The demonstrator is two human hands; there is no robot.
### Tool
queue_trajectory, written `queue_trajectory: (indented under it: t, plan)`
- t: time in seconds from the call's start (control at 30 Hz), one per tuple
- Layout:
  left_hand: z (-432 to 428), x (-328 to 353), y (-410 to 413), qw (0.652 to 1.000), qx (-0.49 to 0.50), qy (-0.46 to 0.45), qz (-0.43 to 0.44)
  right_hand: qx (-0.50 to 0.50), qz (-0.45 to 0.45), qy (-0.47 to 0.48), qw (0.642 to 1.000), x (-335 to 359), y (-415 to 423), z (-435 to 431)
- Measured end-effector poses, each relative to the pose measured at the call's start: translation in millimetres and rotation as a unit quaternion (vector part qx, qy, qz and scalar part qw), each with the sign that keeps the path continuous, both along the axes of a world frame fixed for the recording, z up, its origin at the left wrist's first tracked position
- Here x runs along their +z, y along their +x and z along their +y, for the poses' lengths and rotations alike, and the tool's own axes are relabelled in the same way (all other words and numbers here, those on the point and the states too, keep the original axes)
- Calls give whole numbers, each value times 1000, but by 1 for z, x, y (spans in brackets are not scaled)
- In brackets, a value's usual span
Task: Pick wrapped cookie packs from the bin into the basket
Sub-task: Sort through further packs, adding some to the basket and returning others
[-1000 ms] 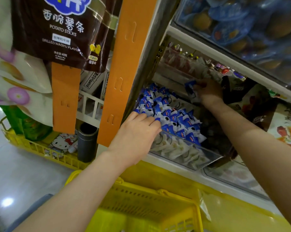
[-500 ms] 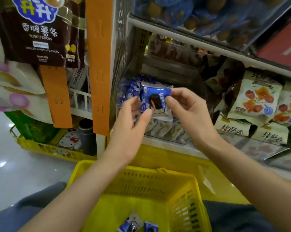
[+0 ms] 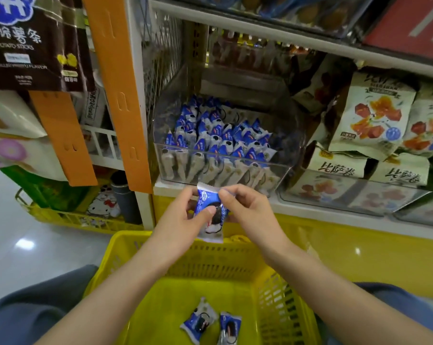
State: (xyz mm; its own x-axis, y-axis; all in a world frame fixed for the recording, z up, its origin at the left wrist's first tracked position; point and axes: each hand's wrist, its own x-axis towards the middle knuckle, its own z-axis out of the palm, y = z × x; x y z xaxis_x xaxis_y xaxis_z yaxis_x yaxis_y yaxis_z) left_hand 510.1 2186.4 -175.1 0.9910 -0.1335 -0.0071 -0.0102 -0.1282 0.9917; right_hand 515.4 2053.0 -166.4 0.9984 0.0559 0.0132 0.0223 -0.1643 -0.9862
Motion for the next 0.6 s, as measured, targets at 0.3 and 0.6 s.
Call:
queue_trajectory:
  t: [0.3, 0.6]
  plan:
    - [-4, -8, -11, 999, 21, -26, 34, 0, 51, 11, 999, -19, -9, -2]
    - [-4, -13, -12, 997, 26, -26, 75, 12, -289, -346, 892, -18, -19, -15]
